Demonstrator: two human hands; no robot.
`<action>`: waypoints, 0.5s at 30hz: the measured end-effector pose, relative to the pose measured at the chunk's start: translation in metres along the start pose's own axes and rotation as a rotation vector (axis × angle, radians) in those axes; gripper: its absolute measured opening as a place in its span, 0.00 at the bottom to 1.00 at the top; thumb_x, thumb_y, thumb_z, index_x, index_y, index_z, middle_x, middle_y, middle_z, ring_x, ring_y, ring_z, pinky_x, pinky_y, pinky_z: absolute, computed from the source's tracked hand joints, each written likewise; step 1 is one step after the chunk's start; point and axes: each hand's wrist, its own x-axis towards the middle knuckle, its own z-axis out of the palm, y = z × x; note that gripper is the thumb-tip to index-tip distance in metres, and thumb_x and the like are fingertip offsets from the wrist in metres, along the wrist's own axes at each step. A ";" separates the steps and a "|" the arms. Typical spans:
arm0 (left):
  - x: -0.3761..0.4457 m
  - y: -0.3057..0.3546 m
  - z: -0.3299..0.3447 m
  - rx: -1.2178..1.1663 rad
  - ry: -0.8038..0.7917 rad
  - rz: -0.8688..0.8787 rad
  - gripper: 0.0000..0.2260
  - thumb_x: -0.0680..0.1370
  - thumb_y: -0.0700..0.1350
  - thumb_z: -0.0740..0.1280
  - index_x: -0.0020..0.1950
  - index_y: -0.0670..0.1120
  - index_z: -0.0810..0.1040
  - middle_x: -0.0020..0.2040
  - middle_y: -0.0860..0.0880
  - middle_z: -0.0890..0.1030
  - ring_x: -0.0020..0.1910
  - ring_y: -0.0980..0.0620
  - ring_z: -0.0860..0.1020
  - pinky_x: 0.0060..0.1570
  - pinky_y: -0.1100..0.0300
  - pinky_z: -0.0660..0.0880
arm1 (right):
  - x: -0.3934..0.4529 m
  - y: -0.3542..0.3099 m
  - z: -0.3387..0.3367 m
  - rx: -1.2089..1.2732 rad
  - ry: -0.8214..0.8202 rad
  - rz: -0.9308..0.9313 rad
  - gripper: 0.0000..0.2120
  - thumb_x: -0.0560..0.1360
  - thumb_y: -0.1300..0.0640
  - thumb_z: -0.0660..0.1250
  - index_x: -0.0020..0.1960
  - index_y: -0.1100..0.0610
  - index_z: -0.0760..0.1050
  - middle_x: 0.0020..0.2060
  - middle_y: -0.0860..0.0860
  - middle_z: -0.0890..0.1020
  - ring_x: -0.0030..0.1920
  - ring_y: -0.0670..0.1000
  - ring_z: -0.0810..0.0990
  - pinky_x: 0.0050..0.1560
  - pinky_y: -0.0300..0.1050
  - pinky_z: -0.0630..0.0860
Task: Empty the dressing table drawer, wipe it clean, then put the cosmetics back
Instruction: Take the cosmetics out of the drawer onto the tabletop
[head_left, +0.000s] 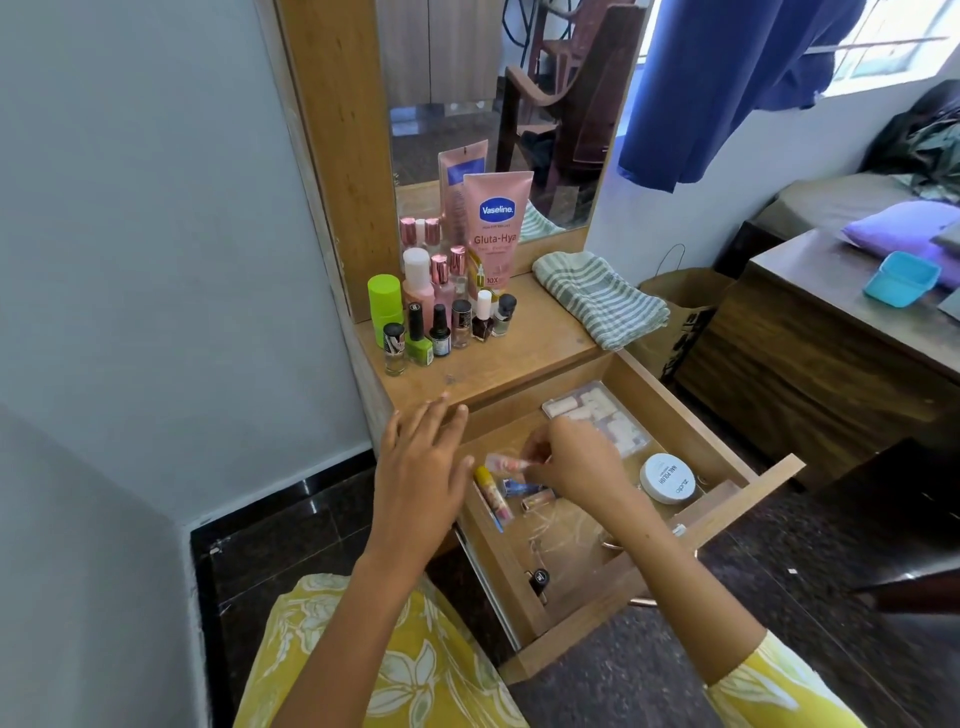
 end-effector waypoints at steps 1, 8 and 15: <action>0.000 -0.003 0.000 0.026 -0.012 -0.016 0.22 0.74 0.46 0.70 0.67 0.43 0.73 0.68 0.44 0.72 0.68 0.45 0.70 0.67 0.48 0.58 | -0.001 0.005 0.003 -0.007 -0.047 0.011 0.06 0.70 0.55 0.73 0.47 0.53 0.80 0.44 0.49 0.83 0.45 0.50 0.80 0.40 0.44 0.75; -0.009 -0.007 0.009 0.123 -0.148 -0.043 0.26 0.79 0.50 0.62 0.73 0.41 0.61 0.75 0.44 0.57 0.75 0.48 0.56 0.71 0.50 0.46 | -0.016 0.033 0.028 -0.109 -0.340 0.001 0.09 0.65 0.60 0.76 0.38 0.50 0.78 0.40 0.46 0.82 0.44 0.47 0.79 0.46 0.43 0.78; -0.009 -0.005 0.007 0.064 -0.144 -0.074 0.26 0.82 0.52 0.53 0.76 0.45 0.51 0.77 0.48 0.46 0.76 0.52 0.45 0.69 0.54 0.35 | -0.033 0.047 0.025 -0.018 -0.478 -0.272 0.18 0.63 0.56 0.78 0.51 0.48 0.80 0.51 0.43 0.81 0.48 0.44 0.79 0.52 0.44 0.78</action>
